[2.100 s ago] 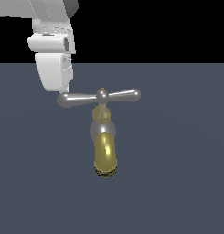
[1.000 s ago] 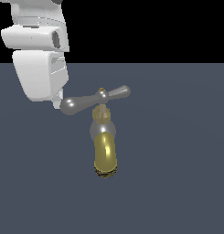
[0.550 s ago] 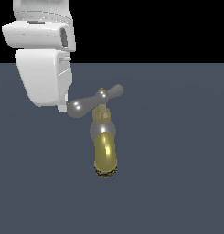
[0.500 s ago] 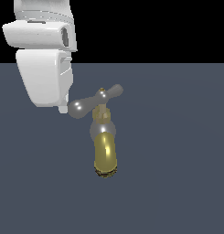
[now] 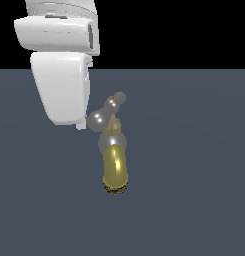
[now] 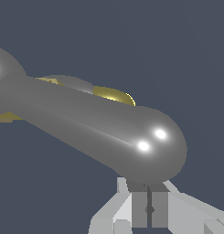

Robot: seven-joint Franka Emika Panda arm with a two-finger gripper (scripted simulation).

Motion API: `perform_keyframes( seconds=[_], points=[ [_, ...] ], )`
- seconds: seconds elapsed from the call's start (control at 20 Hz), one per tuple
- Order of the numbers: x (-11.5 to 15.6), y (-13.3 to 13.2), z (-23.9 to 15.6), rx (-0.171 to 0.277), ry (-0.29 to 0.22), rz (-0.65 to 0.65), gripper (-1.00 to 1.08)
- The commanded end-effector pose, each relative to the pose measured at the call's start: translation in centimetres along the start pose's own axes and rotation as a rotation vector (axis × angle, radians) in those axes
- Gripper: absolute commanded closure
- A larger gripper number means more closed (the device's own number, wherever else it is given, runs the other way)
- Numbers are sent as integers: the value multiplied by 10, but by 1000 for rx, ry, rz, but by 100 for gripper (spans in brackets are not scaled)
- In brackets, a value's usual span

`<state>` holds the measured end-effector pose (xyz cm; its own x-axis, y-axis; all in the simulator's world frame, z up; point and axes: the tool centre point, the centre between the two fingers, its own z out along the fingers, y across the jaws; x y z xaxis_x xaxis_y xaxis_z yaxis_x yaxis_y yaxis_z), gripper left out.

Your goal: Turn on the faucet by rotating a designated handle.

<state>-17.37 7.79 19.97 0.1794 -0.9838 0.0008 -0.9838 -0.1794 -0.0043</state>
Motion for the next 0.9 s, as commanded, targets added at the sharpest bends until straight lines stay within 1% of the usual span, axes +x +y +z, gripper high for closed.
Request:
perform_keyframes(
  seconds=[0.0, 0.05, 0.85],
  points=[
    [12, 7, 1, -4, -1, 19, 108],
    [2, 2, 0, 0, 0, 1, 108],
    [86, 15, 1, -4, -1, 16, 108]
  ],
)
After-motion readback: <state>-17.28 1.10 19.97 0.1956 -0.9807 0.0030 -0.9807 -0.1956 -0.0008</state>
